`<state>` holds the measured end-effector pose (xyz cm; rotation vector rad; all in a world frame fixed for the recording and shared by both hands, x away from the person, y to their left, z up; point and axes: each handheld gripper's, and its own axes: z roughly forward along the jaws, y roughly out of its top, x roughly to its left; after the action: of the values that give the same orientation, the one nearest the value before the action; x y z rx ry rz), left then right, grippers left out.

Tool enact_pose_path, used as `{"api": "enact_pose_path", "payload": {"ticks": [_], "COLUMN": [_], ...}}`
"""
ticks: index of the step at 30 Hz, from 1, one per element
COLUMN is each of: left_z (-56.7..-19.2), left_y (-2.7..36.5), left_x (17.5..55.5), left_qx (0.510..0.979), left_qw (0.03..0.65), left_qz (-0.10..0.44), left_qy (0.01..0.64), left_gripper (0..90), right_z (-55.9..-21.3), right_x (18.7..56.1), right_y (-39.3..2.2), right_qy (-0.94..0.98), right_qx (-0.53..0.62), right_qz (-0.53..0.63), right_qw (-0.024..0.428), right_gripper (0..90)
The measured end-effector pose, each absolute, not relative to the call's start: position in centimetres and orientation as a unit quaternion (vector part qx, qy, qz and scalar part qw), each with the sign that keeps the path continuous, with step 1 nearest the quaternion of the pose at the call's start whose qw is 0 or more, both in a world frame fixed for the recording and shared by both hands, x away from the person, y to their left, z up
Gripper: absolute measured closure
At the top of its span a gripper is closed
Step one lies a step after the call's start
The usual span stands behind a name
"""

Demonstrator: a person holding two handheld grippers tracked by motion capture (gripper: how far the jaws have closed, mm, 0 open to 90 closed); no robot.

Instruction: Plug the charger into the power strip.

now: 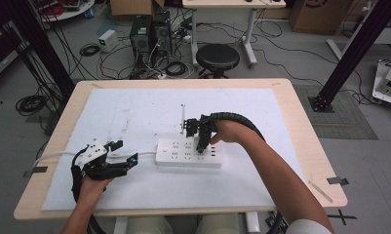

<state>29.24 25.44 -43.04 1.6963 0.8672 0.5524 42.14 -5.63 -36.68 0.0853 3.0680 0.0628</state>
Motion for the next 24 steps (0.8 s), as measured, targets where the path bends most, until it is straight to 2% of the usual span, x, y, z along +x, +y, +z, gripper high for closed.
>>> {"api": "enact_pose_path", "payload": {"ticks": [14, 17, 24], "left_z": [-43.1, -43.1, -43.0], "left_y": [24.8, 24.7, 24.1], "left_x": [29.2, 29.2, 29.2], "left_qx": [0.716, 0.717, 0.719], "left_qw": [0.554, 0.555, 0.554], "left_qz": [0.223, 0.221, 0.22], "left_qy": [0.362, 0.361, 0.358], "left_gripper": [20.6, 20.6, 20.6], "right_z": [-37.1, -36.5, -35.1], "right_x": [41.7, 41.7, 41.7], "right_y": [-7.5, -8.0, -10.0], "right_qy": [0.993, 0.988, 0.975], "right_qx": [0.04, 0.07, 0.116], "right_qz": [0.101, 0.124, 0.184], "right_qw": [0.052, 0.054, 0.046], "right_gripper": [60.7, 46.9, 38.0]}}
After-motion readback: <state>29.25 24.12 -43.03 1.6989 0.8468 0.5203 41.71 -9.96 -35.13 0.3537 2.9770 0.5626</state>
